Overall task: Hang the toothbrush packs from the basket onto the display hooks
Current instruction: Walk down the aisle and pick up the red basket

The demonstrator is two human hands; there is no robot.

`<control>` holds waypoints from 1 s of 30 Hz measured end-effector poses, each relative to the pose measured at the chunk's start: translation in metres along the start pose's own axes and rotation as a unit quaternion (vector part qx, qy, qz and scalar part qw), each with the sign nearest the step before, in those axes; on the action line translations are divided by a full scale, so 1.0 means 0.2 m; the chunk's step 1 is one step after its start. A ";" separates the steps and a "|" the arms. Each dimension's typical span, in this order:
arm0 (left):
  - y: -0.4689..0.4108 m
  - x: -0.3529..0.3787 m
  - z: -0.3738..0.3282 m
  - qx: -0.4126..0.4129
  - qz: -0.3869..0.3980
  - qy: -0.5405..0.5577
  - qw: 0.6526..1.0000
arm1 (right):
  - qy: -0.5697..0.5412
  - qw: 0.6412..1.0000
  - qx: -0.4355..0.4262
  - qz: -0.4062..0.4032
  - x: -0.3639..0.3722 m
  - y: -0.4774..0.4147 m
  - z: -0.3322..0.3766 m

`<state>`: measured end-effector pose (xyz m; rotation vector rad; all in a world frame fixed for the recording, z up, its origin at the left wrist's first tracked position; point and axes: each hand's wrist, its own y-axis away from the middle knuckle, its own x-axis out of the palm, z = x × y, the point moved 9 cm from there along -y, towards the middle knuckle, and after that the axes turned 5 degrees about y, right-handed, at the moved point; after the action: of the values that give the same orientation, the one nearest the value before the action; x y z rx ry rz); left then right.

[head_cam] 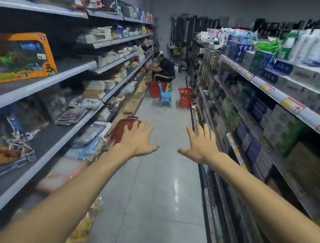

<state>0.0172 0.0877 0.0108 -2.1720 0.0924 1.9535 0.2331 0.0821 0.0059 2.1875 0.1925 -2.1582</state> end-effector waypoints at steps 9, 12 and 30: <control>-0.57 0.27 0.24 0.007 0.031 0.012 0.999 | -0.018 0.999 0.017 0.031 0.27 -0.63 -0.03; -0.75 0.35 0.30 0.003 0.042 0.026 0.999 | -0.008 0.999 0.006 0.037 0.34 -0.81 -0.03; -2.57 0.59 0.19 -0.003 0.049 0.030 0.998 | -0.024 0.999 0.007 0.045 0.44 -2.56 -0.72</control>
<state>0.0916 0.6079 -0.0475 -2.2700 0.2048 1.9425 0.3092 0.6130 -0.0582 2.1057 0.0740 -2.1681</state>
